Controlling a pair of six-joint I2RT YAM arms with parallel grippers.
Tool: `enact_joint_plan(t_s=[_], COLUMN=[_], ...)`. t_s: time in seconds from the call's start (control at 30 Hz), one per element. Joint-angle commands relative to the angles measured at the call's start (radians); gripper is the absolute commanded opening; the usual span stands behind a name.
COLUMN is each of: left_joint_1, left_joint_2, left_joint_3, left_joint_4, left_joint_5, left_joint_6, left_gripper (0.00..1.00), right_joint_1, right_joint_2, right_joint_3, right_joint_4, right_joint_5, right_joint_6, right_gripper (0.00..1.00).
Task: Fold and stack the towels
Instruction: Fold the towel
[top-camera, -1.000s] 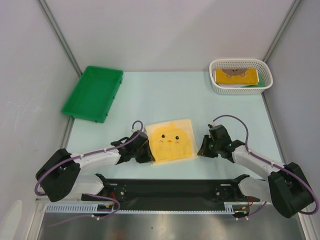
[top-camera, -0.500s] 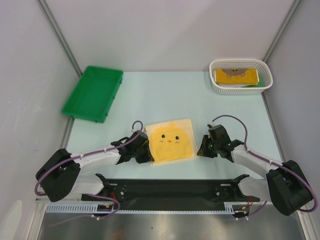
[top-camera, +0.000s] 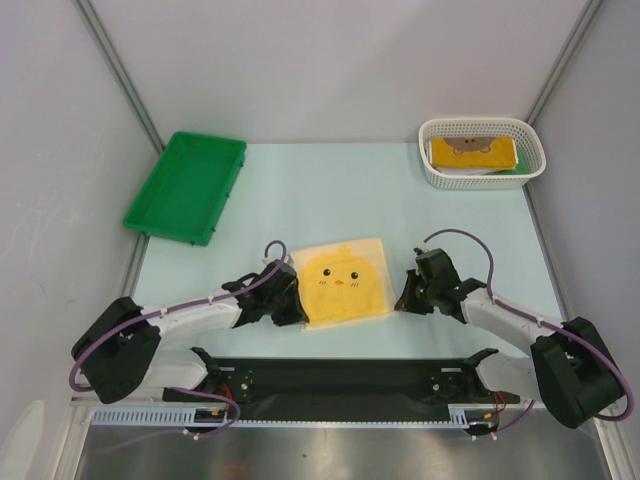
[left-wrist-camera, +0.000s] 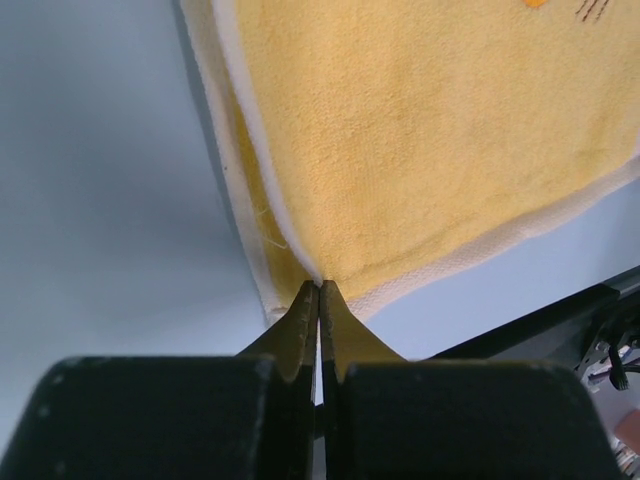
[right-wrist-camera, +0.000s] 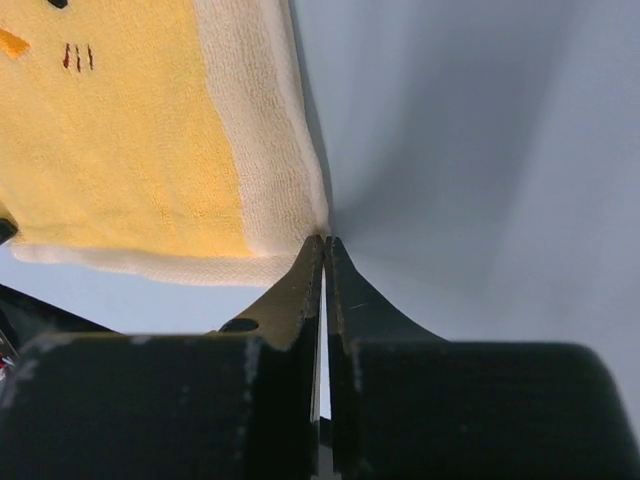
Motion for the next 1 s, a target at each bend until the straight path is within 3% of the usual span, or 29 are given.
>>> enact_joint_plan(t_s=[0.0,0.37,0.63,0.97], left_joint_1=[-0.009,-0.009,-0.009,-0.009], left_joint_2=[-0.01,-0.08,-0.126,-0.095], left_joint_3=[0.072,0.135,-0.03,-0.041], left_joint_4=[-0.007,-0.179,-0.103,-0.09], left_joint_5=[0.003,-0.025,-0.031,-0.035], left_joint_6=[0.004,0.035,0.01,0.029], left_gripper=[0.0,0.0,0.0,0.0], right_joint_1=[0.007,0.013,0.063,0.103], right_joint_2=[-0.002,-0.089,-0.082,-0.034], right_joint_3=[0.052,0.135,0.003,0.0], right_joint_4=[-0.029,-0.124,0.015,0.024], right_joint_5=[0.026,-0.004,-0.02,0.033], right_joint_6=[-0.015,-0.015,0.031,0.025], right_gripper=[0.0,0.0,0.0,0.0])
